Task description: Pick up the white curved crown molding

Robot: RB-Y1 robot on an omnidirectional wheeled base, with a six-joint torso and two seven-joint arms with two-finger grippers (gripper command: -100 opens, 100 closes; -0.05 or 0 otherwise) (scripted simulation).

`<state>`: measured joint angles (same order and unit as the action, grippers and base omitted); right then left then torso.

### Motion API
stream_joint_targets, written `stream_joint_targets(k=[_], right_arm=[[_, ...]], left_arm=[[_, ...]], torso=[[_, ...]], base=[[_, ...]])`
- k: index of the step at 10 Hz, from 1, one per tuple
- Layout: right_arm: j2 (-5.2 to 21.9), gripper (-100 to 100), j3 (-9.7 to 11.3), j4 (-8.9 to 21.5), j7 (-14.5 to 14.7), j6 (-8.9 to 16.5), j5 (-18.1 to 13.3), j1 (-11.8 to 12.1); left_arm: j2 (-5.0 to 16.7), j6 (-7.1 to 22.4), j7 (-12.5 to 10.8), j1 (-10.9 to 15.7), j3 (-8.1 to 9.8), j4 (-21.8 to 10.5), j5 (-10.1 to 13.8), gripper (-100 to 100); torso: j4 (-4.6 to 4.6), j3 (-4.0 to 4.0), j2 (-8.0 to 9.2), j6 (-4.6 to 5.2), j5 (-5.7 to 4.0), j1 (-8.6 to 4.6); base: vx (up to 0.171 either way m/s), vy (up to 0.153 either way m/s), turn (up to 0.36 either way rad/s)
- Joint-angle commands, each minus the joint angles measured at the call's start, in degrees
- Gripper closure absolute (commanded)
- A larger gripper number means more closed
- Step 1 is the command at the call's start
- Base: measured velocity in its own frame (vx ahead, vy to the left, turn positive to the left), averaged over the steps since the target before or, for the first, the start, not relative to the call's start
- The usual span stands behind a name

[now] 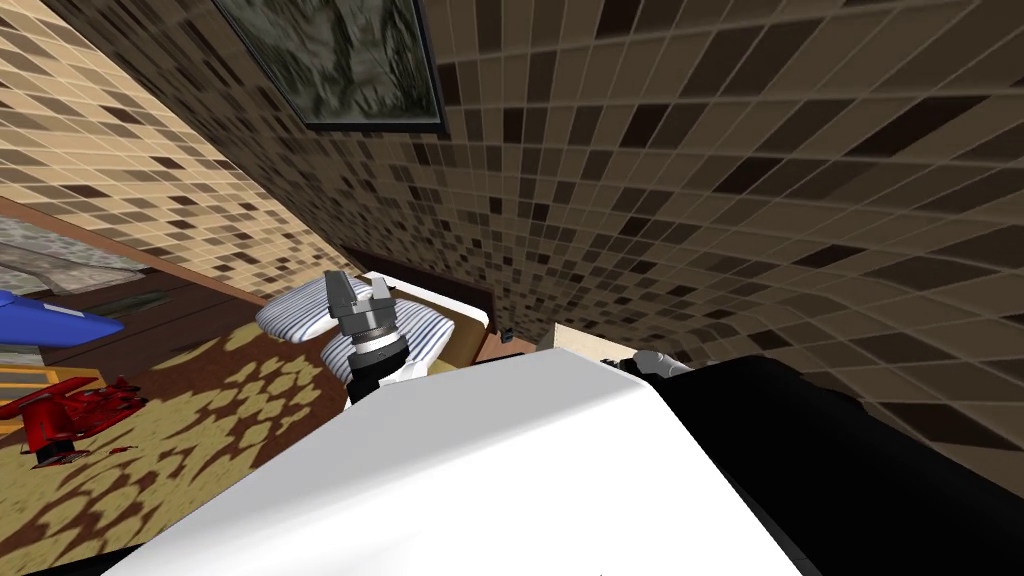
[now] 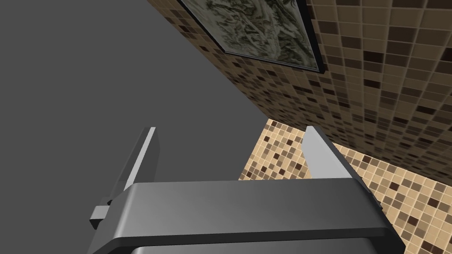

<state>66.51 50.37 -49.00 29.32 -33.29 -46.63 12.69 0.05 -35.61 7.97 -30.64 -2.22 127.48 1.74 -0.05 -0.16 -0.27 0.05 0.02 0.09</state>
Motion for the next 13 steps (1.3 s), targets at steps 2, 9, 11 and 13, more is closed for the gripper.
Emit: stream_joint_targets(k=[2, 9, 11, 13], right_arm=[[-1.10, -100, 4.24, 2.94, 1.74, 0.09, -0.05, -1.65], [-5.15, -100, 4.48, 5.21, 2.52, 2.03, -0.32, -1.58], [-5.21, 100, 4.51, 5.18, 2.40, 2.25, -0.35, -1.58], [-5.21, 100, 4.52, 5.16, 2.42, 2.23, -0.36, -1.58]], left_arm=[[0.00, 0.00, 0.00, 0.00, 0.00, 0.00, 0.00, 0], [0.01, 0.00, 0.00, 0.01, 0.01, 0.00, 0.00, 0], [0.00, 0.00, 0.00, 0.01, 0.00, 0.00, 0.00, 0], [0.00, 0.00, 0.00, 0.01, 0.00, 0.00, 0.00, 0]], torso=[[0.00, -0.02, -0.03, 0.00, -0.01, -0.03], [0.07, 0.19, 0.33, 0.01, -0.06, -0.28], [0.07, 0.18, 0.31, 0.02, -0.02, -0.09], [0.07, 0.18, 0.31, 0.03, -0.02, -0.07]], base=[[0.103, -0.002, 0.028], [0.025, -0.028, 0.036], [0.000, -0.003, 0.000], [0.000, 0.000, 0.000]])
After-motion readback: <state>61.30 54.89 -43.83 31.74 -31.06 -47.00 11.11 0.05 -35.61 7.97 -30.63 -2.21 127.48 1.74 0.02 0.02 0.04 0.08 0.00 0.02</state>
